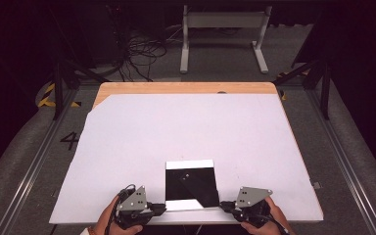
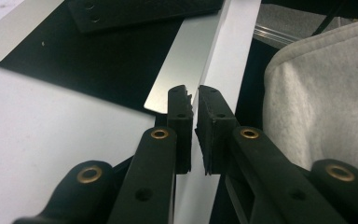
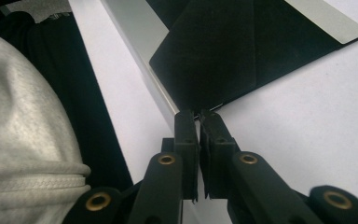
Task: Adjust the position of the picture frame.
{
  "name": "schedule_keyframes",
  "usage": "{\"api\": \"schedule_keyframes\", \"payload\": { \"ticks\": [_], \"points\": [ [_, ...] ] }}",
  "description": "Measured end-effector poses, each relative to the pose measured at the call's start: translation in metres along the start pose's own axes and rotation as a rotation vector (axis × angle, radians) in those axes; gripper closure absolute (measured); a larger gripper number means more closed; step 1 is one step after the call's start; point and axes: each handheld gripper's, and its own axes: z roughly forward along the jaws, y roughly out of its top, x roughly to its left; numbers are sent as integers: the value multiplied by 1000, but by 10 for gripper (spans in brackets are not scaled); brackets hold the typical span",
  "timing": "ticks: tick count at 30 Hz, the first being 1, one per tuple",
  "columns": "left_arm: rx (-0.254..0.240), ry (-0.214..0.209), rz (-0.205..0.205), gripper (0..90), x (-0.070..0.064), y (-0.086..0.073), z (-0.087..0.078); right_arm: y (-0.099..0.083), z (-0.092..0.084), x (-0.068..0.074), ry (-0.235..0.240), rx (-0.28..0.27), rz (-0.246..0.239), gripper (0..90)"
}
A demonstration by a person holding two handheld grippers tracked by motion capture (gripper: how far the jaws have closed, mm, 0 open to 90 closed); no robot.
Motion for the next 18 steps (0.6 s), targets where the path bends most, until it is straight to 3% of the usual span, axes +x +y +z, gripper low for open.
{"api": "schedule_keyframes", "payload": {
  "ticks": [6, 11, 14, 16, 18],
  "points": [
    [2, -1, -1, 827, 0, 2, 4, 2, 3, 4, 13, -6, -13, 834],
    [57, 53, 36, 801, -5, 4, 14, 1, 4, 3, -10, -3, -8, 833],
    [67, 75, 27, 815, -3, 4, 15, 2, 4, 4, -16, -3, -9, 834],
    [77, 82, 26, 772, -3, 3, 15, 2, 5, 4, -17, -5, -9, 833],
    [94, 104, 63, 766, -6, 5, 16, 2, 5, 4, -20, -6, -5, 833]
  ]
}}
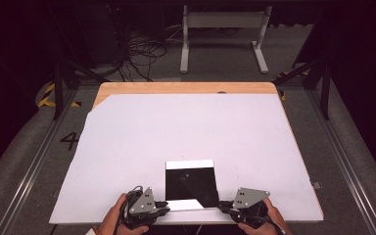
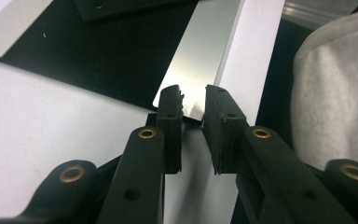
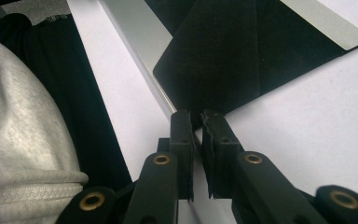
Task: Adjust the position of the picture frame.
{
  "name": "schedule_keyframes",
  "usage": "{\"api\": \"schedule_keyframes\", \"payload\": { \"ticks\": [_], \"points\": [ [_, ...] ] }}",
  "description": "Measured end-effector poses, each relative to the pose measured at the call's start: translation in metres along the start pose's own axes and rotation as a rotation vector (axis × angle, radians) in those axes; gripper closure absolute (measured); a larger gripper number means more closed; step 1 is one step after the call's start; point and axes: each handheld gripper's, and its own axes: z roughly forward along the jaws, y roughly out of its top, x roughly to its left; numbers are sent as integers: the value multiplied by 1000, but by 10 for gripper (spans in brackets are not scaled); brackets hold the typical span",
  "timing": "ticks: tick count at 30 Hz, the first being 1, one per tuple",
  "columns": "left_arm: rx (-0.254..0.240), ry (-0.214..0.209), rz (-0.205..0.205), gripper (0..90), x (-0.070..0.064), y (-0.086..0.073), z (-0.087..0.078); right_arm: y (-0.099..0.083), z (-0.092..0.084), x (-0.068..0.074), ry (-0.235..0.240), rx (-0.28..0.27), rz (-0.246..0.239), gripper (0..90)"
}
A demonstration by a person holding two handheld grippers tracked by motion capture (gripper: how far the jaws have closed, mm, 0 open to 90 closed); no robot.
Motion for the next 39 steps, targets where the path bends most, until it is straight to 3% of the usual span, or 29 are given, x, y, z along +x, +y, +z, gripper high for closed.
{"api": "schedule_keyframes", "payload": {
  "ticks": [8, 18, 27, 39],
  "points": [
    [4, 25, 6, 764, 2, 1, 1, 1, 2, 2, -36, -3, -16, 847],
    [1, 36, 0, 763, 14, 6, 6, 3, 6, -4, -83, -14, 4, 856],
    [-30, 10, -61, 764, 29, 8, 11, 5, 9, -13, -109, -21, 34, 863],
    [-24, 31, -52, 763, 42, 15, 18, 8, 14, -28, -139, -24, 66, 867]
  ]
}}
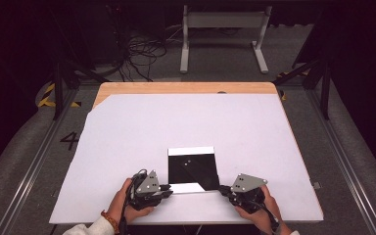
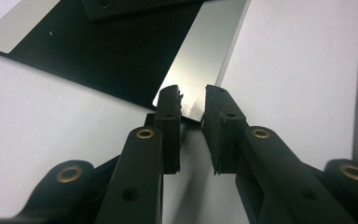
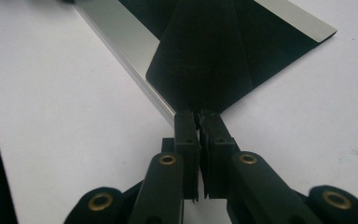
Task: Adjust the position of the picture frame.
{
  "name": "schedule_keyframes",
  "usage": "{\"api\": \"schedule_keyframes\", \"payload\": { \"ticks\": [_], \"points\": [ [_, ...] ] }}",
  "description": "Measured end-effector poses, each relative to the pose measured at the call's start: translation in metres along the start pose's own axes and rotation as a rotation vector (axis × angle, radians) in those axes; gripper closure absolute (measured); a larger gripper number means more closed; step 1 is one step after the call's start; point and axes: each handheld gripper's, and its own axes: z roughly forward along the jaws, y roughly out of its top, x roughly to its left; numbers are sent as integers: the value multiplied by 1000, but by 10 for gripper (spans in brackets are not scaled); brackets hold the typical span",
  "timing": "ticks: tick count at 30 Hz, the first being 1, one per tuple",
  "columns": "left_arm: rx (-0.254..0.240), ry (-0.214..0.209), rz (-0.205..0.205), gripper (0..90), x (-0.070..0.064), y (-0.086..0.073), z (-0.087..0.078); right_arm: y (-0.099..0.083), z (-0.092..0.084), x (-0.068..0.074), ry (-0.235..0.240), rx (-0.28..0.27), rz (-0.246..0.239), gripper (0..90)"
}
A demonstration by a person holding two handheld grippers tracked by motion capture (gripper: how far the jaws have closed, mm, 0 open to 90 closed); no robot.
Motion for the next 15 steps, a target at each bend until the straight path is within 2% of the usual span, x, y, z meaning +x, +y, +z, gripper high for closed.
{"api": "schedule_keyframes", "payload": {
  "ticks": [12, 15],
  "points": [
    [4, 37, -3, 759, 13, 8, 8, 5, 6, -9, -32, 5, 23, 868],
    [4, 37, -11, 759, 16, 10, 10, 7, 8, -14, -39, 5, 45, 869]
  ]
}}
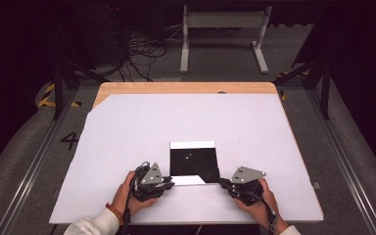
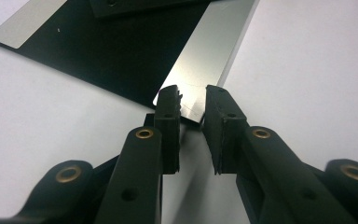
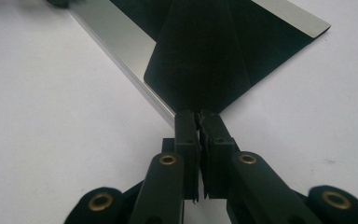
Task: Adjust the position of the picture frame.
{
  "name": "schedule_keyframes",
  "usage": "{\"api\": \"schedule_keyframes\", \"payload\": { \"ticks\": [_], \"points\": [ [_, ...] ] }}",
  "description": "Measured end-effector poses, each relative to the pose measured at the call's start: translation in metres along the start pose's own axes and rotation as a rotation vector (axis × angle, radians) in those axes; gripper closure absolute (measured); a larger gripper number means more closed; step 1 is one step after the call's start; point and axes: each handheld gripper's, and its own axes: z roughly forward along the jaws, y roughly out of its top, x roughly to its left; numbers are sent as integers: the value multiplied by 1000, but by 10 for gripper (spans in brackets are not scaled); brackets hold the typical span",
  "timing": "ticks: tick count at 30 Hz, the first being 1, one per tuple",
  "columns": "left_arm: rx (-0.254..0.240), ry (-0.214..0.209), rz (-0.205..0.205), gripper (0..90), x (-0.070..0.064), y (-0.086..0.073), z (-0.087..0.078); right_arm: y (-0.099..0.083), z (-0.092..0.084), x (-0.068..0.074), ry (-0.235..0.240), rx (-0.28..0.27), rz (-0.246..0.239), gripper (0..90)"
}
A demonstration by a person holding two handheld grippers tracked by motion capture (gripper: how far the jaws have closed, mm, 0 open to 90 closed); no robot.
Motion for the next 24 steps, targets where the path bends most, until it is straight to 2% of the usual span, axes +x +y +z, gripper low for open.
{"api": "schedule_keyframes", "payload": {
  "ticks": [5, 12, 24],
  "points": [
    [0, 5, 3, 754, 4, 3, 3, 2, 2, -3, -16, 5, 3, 871],
    [-6, 2, -9, 737, 7, 5, 6, 1, 2, -8, -13, 0, 8, 872],
    [-5, -4, 8, 738, 10, 7, 8, 1, 2, -9, -22, 1, 19, 873]
  ]
}}
